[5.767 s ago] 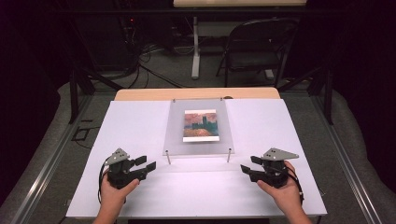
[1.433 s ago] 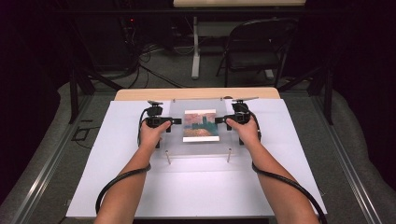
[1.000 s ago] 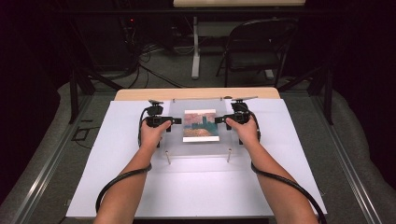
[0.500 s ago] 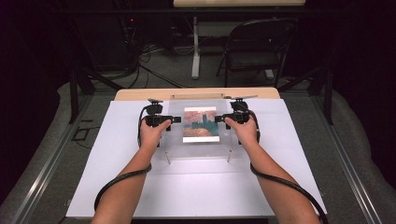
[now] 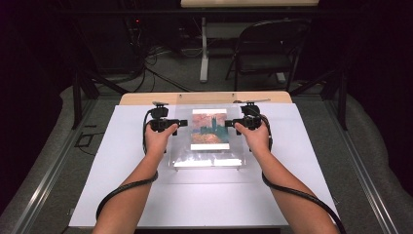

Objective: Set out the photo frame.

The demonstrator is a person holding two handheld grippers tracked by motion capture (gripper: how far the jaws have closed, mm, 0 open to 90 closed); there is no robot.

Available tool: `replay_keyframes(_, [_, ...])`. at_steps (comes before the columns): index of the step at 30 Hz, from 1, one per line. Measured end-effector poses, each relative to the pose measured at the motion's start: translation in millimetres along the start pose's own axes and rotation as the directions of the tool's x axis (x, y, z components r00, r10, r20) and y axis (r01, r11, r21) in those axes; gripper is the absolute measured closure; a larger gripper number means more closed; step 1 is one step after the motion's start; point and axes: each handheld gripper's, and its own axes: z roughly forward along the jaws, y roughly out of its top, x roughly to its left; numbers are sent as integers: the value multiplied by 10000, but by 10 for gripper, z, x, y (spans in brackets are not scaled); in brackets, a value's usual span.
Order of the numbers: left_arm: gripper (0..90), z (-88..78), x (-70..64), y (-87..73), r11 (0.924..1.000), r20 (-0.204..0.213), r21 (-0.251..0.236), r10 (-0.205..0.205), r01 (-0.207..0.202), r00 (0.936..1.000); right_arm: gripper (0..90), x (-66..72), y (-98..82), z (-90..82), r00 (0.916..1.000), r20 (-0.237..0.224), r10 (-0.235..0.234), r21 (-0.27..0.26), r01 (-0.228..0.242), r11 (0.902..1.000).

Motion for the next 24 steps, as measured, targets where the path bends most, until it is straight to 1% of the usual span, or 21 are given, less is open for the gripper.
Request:
replay_keyframes(4, [382,-37,-30,0,9999,-58,-113,13,-14,10000,303,41,7,-52,9999,106,-113,-62,114,9999])
replay_keyframes(5, [383,-61,-44,-1,9998,-80,-157,87,-88,9999,306,48,9,-67,9998,122,-148,-55,148,9999])
replay_keyframes(9, [394,-114,-74,-7,9994,-111,-292,164,-168,9998,319,67,7,-117,9997,124,-212,-223,215,9995])
replay_keyframes(15, [424,-224,-116,-4,9987,-142,-462,212,-218,9997,332,145,17,-205,9985,316,-453,-390,465,9982])
replay_keyframes(16, [430,-224,-116,-4,9987,-142,-462,212,-218,9997,340,158,20,-224,9985,344,-421,-387,434,9983])
replay_keyframes(18, [442,-285,-138,-4,9982,-161,-529,269,-277,9995,365,168,24,-266,9987,342,-375,-425,389,9983])
replay_keyframes(20, [453,-305,-147,-8,9978,-150,-587,286,-294,9995,375,171,22,-284,9989,319,-352,-505,367,9980])
replay_keyframes(22, [468,-375,-163,-32,9965,-92,-754,352,-358,9993,395,190,5,-347,9989,298,-368,-687,388,9969])
replay_keyframes(24, [487,-431,-177,-49,9951,-49,-907,383,-386,9993,399,213,-8,-393,9981,311,-532,-818,556,9951])
